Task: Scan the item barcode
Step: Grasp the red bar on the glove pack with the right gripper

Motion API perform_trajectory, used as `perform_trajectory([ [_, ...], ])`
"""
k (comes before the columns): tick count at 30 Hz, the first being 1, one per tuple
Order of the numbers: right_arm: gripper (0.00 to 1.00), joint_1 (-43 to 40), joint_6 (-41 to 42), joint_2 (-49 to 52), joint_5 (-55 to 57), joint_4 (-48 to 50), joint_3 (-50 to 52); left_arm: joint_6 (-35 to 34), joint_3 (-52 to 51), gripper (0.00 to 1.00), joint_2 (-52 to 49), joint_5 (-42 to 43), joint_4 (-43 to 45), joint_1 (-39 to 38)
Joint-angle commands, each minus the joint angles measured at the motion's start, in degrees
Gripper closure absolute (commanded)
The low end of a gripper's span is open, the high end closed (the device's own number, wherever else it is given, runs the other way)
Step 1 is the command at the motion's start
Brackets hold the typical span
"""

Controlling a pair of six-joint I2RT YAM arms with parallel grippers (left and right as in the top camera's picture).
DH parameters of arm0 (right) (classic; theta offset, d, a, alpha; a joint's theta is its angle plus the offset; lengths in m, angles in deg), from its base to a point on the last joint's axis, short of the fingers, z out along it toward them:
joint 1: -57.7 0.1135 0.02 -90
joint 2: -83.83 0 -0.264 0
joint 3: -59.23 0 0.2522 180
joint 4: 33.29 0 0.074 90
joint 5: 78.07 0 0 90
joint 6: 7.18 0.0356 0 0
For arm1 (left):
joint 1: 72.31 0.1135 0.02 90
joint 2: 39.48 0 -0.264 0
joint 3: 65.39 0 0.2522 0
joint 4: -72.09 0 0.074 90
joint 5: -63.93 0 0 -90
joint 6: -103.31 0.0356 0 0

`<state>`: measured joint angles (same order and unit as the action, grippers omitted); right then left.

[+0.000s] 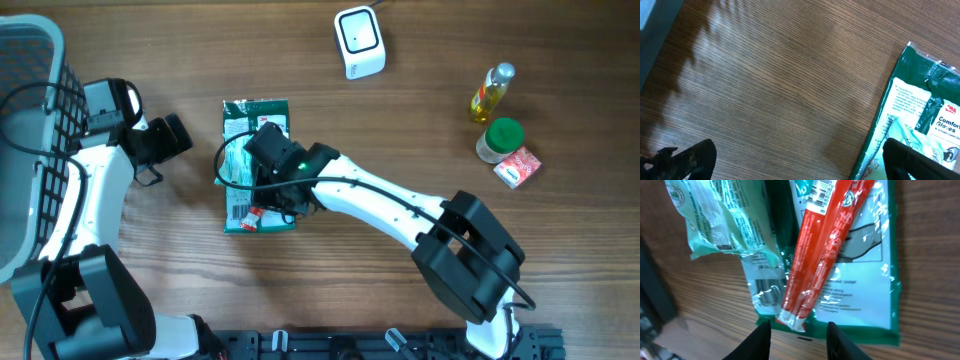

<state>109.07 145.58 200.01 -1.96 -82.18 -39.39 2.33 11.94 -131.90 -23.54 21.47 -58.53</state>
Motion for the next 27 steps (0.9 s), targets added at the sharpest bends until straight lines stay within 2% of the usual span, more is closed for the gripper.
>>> perform_trajectory([
  [1, 0.64, 2.1, 5.6, 1.2, 0.1, 2.0, 0.0, 0.7, -0.1, 0.00, -0.2, 0.5, 0.0, 0.2],
  [4, 0.66, 4.3, 8.3, 3.5, 3.0, 2.7, 0.0, 0.7, -0.1, 0.00, -0.2, 0.5, 0.0, 0.2],
  [13, 0.67, 4.7, 8.4, 7.2, 4.1, 4.7, 0.1, 0.7, -0.1, 0.00, -0.2, 0.5, 0.0, 0.2],
  [16, 0.73, 4.7, 8.3, 7.3, 5.4, 4.4, 0.1, 0.7, -0.1, 0.00, -0.2, 0.5, 0.0, 0.2],
  [17, 0.78, 4.7, 8.1, 7.3, 5.4, 4.3, 0.1, 0.7, -0.1, 0.00, -0.2, 0.5, 0.0, 0.2],
  [18, 0.89, 4.7, 7.7, 7.3, 5.4, 4.2, 0.1, 0.7, -0.1, 0.00, -0.2, 0.5, 0.0, 0.2],
  [19, 0.96, 4.7, 7.7, 7.3, 5.3, 3.2, 0.1, 0.7, -0.1, 0.00, -0.2, 0.5, 0.0, 0.2],
  [20, 0.96, 4.4, 7.4, 7.1, 5.3, 1.8, 0.1, 0.7, -0.1, 0.00, -0.2, 0.5, 0.0, 0.2],
  [21, 0.96, 3.9, 5.0, 6.9, 4.9, 0.5, 0.1, 0.7, -0.1, 0.00, -0.2, 0.5, 0.0, 0.2],
  [26, 0.96, -3.1, -27.3, 1.6, -8.9, -1.9, 0.1, 0.7, -0.1, 0.00, -0.2, 0.5, 0.0, 0.2],
  [27, 0.96, -4.4, -31.5, 0.9, -11.6, -3.7, 0.1, 0.7, -0.1, 0.00, -0.2, 0.5, 0.0, 0.2],
])
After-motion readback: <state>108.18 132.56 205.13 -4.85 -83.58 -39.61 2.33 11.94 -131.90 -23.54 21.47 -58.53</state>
